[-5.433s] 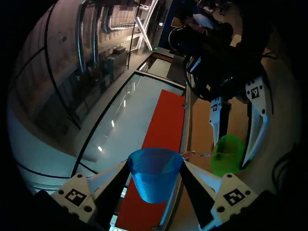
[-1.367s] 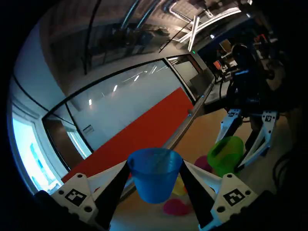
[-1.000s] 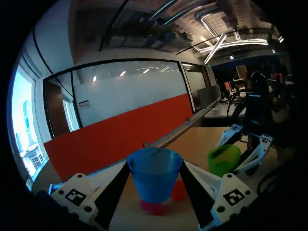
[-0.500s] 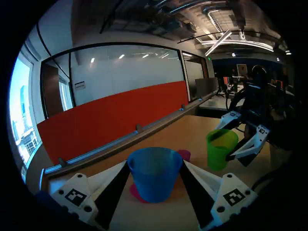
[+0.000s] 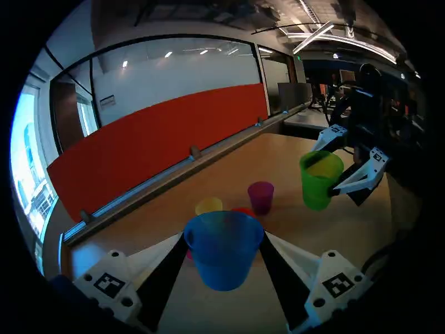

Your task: Pour water

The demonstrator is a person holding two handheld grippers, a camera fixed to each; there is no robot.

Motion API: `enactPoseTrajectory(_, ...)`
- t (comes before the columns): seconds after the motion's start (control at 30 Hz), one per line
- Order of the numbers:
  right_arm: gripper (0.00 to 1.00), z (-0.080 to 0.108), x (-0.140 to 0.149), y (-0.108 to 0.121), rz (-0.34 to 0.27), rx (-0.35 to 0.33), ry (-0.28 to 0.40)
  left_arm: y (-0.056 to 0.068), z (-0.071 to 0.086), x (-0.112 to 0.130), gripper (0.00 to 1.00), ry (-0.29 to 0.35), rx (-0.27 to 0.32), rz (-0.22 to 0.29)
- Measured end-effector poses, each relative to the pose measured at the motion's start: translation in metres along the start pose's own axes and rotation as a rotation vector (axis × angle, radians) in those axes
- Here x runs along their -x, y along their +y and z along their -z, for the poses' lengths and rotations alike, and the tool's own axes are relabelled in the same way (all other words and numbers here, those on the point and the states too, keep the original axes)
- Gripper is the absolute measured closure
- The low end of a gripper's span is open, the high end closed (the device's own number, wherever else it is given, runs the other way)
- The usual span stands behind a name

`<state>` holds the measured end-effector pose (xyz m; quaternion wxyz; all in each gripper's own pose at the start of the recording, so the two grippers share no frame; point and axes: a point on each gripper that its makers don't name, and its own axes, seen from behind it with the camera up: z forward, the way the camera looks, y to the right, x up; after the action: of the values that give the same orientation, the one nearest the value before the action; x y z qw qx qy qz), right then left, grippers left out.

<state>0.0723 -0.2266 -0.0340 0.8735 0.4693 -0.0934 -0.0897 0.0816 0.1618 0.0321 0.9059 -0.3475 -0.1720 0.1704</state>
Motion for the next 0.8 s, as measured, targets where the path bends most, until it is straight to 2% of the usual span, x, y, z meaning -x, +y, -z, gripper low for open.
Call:
enactPoseTrajectory(0.27, 0.1, 0.003, 0.02, 0.004, -0.011, -0.017, -0.067, 0.005, -0.005, 0.027, 0.12, -0.097, 0.03, -0.027)
enactPoseTrajectory(0.47, 0.1, 0.003, 0.037, 0.006, -0.012, -0.032, -0.13, 0.013, -0.015, 0.044, 0.12, -0.159, 0.055, -0.066)
enactPoseTrajectory(0.8, 0.1, -0.005, 0.054, 0.004, 0.004, -0.075, -0.213, 0.024, -0.033, 0.068, 0.12, -0.247, 0.106, -0.086)
